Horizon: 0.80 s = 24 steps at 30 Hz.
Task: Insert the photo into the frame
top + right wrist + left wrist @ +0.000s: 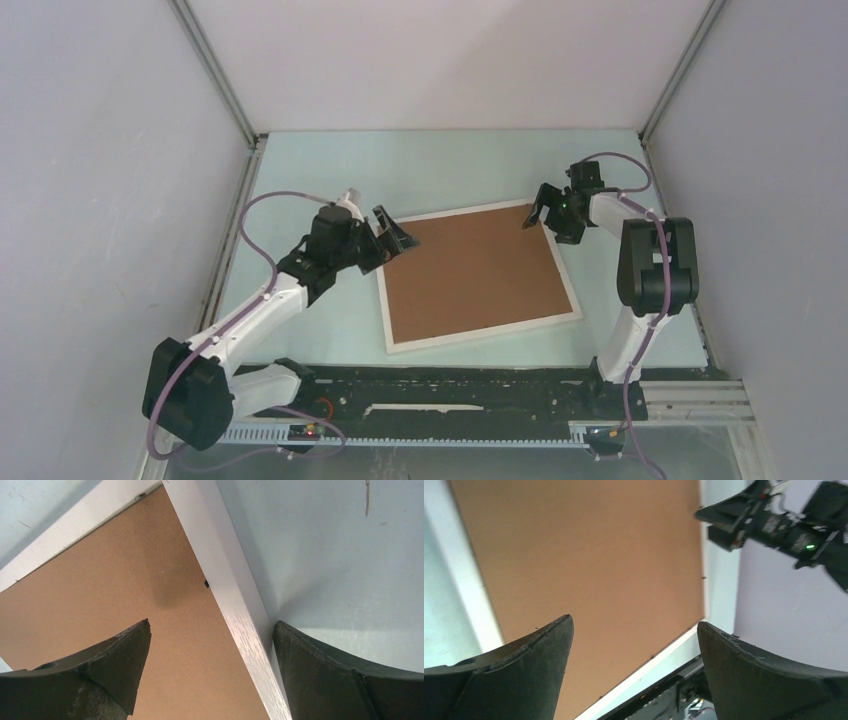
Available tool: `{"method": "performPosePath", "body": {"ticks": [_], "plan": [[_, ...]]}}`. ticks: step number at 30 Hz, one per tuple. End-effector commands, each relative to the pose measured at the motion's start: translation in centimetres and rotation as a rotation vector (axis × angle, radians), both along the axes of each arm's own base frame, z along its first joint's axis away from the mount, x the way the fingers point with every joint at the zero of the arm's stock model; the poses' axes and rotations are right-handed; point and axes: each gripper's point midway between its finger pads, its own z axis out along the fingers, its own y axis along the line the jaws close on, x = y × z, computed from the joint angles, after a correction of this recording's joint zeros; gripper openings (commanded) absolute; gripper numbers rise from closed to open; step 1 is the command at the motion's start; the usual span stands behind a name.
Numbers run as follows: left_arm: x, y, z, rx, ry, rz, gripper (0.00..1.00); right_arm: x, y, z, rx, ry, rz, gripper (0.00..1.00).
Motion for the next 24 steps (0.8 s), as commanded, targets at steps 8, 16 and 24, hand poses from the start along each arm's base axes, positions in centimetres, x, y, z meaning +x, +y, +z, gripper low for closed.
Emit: {"method": "performPosePath", "body": {"ticks": [8,16,24], "plan": [[0.5,1.5,-6.9,0.167,0.130,0.020,1.00,-2.6,0.8,-0.9,0.000,0.094,0.013,0.99],[0.9,3.1,-9.1,0.257,0.148,0.089,1.00,-2.5,0.8,-1.1,0.007,0.094,0.017,0.98],[0.0,2.2,-11.1,0.244,0.213,0.055,1.00,-2.5,1.1,-1.4,0.025,0.098,0.019,0.98]]}}
